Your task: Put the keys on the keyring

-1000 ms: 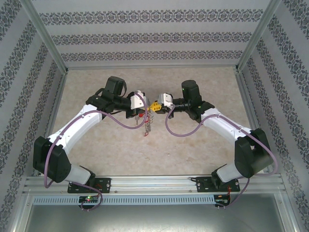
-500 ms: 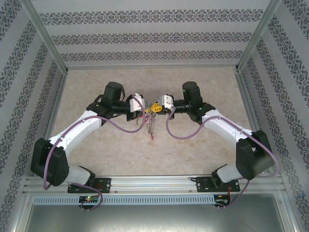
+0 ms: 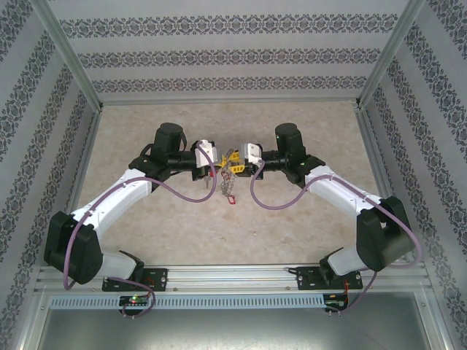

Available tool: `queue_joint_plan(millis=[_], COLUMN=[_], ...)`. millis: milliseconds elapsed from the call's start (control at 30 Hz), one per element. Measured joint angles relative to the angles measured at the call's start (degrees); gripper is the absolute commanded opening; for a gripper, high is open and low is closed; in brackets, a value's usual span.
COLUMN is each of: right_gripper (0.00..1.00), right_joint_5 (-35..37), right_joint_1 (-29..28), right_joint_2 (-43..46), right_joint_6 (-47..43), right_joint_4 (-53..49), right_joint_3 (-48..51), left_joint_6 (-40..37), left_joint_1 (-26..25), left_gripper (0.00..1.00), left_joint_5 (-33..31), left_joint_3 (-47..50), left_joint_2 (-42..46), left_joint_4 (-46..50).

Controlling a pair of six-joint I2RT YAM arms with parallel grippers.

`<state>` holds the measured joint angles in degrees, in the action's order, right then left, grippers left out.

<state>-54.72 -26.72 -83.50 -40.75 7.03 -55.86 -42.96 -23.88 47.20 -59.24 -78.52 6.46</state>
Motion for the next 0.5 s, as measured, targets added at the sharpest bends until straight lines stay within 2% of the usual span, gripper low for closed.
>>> queue_joint_plan(millis=[167, 233, 300, 367, 500], right_gripper=[0.15, 0.02, 0.00, 0.00, 0.00], right_joint_5=[0.11, 0.24, 0.35, 0.37, 0.72], right_joint_1=[0.35, 0.35, 0.37, 0.35, 0.33], right_joint_2=[-0.04, -0.04, -0.04, -0.13, -0.35], right_joint_6=[0.35, 0.52, 0.24, 0.35, 0.33], right_joint_4=[0.09, 0.07, -0.11, -0.13, -0.81], right_joint_3=[-0.02, -0.02, -0.11, -0.24, -0.26], left_joint_6=[-0.02, 0.00, 0.00, 0.02, 0.57], left_joint_1=[0.00, 0.00, 0.00, 0.00, 0.00], left_gripper=[0.00, 0.00, 0.00, 0.13, 0.20], left_joint_5=[0.81, 0.90, 0.98, 1.14, 2.21], left_joint_3=[0.11, 0.11, 0.11, 0.09, -0.15], left_joint_2=[0.02, 0.02, 0.00, 0.00, 0.00], left_joint_4=[0.00, 0.00, 0.15, 0.20, 0.04])
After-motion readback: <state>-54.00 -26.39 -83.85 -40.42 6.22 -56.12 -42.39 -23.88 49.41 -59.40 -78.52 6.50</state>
